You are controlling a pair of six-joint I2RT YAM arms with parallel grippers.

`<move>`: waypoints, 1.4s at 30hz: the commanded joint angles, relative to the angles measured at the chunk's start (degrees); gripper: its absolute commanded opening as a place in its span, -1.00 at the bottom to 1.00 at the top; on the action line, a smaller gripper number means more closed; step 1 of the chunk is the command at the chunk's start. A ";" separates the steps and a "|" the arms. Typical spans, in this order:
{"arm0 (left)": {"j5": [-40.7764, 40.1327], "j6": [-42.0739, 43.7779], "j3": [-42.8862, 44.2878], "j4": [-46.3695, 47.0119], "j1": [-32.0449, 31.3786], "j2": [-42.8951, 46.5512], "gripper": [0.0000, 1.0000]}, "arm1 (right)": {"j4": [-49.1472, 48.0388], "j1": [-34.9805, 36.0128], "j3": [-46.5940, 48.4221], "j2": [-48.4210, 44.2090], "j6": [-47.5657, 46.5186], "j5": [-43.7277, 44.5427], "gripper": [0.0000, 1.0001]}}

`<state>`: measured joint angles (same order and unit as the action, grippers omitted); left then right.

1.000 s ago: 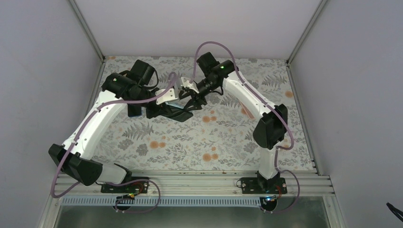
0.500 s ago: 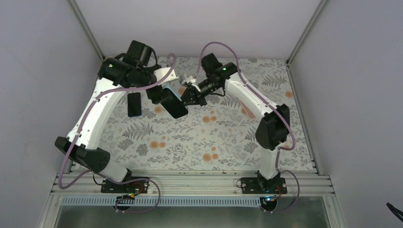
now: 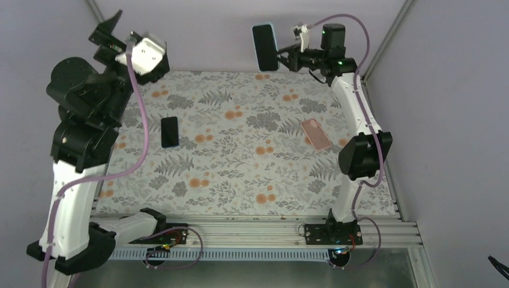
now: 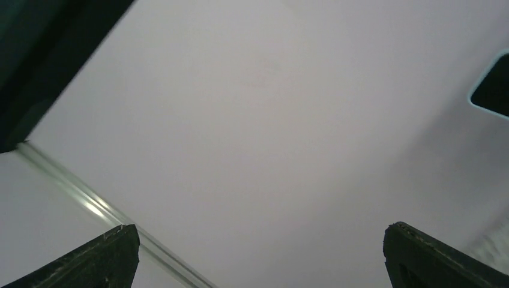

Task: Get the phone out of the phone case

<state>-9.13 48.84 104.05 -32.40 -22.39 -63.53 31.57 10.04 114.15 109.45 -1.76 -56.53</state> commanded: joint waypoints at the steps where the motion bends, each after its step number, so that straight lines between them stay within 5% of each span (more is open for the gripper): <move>1: -5.12 -5.18 -1.65 13.23 -0.94 -8.74 1.00 | -9.15 4.92 12.34 2.33 8.70 16.02 -0.94; 7: -7.02 -5.93 -9.51 24.57 -6.79 -16.45 1.00 | -8.84 6.49 19.50 5.76 7.51 11.52 -0.94; 13: -8.77 -9.14 -12.31 36.42 -10.39 -23.40 1.00 | -26.41 7.68 5.76 -1.18 9.78 13.56 -0.94; 17: -7.35 -9.81 -14.39 44.34 -10.98 -25.97 1.00 | -20.10 7.91 11.78 1.93 10.81 17.26 -0.94; 27: -1.31 -11.50 -8.31 40.95 -12.53 -34.22 1.00 | -14.34 8.41 16.59 4.94 14.62 26.13 -0.94; 42: -4.38 -13.62 -4.27 43.65 -13.10 -40.20 1.00 | -13.82 10.71 16.12 4.22 13.75 28.84 -0.94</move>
<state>-11.99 36.62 96.29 8.29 -35.14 -102.08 21.65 19.92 128.64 114.63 11.64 -28.82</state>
